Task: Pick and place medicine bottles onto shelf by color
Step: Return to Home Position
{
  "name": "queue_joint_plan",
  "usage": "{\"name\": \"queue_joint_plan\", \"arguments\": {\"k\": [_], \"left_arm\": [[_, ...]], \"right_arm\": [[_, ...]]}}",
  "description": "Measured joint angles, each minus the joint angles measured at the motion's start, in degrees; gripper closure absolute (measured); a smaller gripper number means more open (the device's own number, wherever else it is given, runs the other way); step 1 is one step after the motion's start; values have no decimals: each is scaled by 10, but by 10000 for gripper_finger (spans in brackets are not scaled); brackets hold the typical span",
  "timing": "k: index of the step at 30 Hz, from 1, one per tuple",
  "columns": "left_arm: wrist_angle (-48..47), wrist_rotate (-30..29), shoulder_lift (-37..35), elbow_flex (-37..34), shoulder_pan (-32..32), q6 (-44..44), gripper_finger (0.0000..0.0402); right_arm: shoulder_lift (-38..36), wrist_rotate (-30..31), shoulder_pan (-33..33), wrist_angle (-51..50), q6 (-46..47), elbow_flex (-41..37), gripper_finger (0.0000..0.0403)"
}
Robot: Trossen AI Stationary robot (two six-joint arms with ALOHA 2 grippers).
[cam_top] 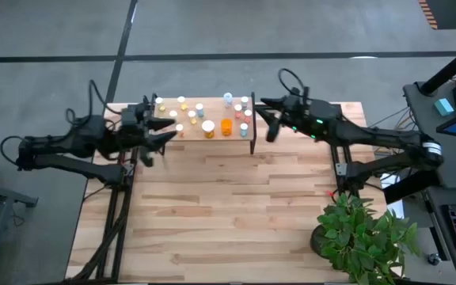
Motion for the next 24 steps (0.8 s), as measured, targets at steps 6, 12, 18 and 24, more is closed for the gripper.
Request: {"name": "queue_joint_plan", "arguments": {"k": [6, 12, 18, 24], "left_arm": [[-131, 7, -79, -8, 0, -9, 253], [-133, 6, -163, -49, 0, -9, 300], [-139, -12, -238, -98, 1, -24, 347], [-137, -1, -301, -135, 0, -37, 370]], "right_arm": [[-88, 15, 45, -2, -68, -10, 269], [-151, -33, 45, -1, -63, -46, 308], [-185, -23, 44, -5, 40, -58, 334], [-201, -73, 45, -41, 77, -60, 339]]}}
